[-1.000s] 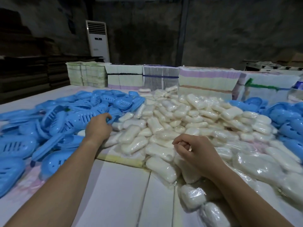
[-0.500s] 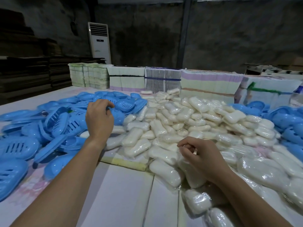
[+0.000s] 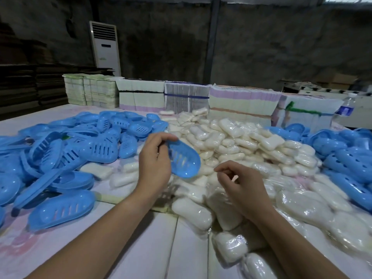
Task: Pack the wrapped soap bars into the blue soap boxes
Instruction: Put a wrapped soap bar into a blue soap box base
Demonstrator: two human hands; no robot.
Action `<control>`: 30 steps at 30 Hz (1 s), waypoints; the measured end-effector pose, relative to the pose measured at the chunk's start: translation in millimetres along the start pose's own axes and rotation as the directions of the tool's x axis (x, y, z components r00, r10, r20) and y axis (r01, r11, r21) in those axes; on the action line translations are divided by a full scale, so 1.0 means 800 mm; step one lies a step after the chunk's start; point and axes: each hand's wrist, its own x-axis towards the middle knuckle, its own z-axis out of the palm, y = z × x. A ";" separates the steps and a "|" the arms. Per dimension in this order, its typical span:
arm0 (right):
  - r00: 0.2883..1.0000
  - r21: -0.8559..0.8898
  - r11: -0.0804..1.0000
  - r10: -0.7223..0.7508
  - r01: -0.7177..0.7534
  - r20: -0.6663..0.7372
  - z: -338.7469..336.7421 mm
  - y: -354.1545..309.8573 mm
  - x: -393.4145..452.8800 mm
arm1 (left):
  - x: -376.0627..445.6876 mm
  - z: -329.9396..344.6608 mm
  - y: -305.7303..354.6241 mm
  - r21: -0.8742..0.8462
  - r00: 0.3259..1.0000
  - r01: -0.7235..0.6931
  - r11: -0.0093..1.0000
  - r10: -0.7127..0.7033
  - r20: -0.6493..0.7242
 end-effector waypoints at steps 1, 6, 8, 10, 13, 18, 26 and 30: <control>0.999 0.021 1.000 0.019 -0.019 -0.034 -0.001 0.001 0.001 | -0.013 0.011 -0.001 -0.010 0.992 0.096 0.995 -0.095 0.085; 0.999 -0.043 0.999 0.018 -0.019 -0.036 -0.007 0.000 0.002 | -0.050 0.037 -0.011 0.190 0.864 0.104 0.976 -0.183 0.469; 0.998 -0.073 0.997 -0.001 -0.003 -0.065 -0.012 0.001 0.002 | -0.049 0.033 -0.014 0.232 0.787 0.044 0.972 -0.177 0.591; 0.994 -0.109 0.994 -0.021 0.009 -0.104 -0.023 0.002 0.005 | -0.049 0.028 -0.012 0.216 0.714 -0.001 0.976 -0.150 0.684; 0.982 -0.204 0.978 0.013 -0.052 -0.187 -0.045 0.014 0.014 | -0.049 0.026 -0.011 0.203 0.699 -0.116 0.972 -0.065 0.712; 0.941 -0.626 0.720 0.330 -0.300 -0.072 -0.064 0.045 0.022 | -0.051 0.029 -0.007 0.221 0.755 -0.022 0.975 -0.128 0.643; 0.955 -0.574 0.767 0.280 -0.286 -0.102 -0.063 0.064 0.027 | -0.052 0.029 -0.005 0.218 0.778 -0.031 0.975 -0.114 0.618; 0.962 -0.530 0.806 0.178 -0.264 -0.207 -0.066 0.066 0.029 | -0.052 0.030 -0.005 0.223 0.790 0.000 0.975 -0.137 0.598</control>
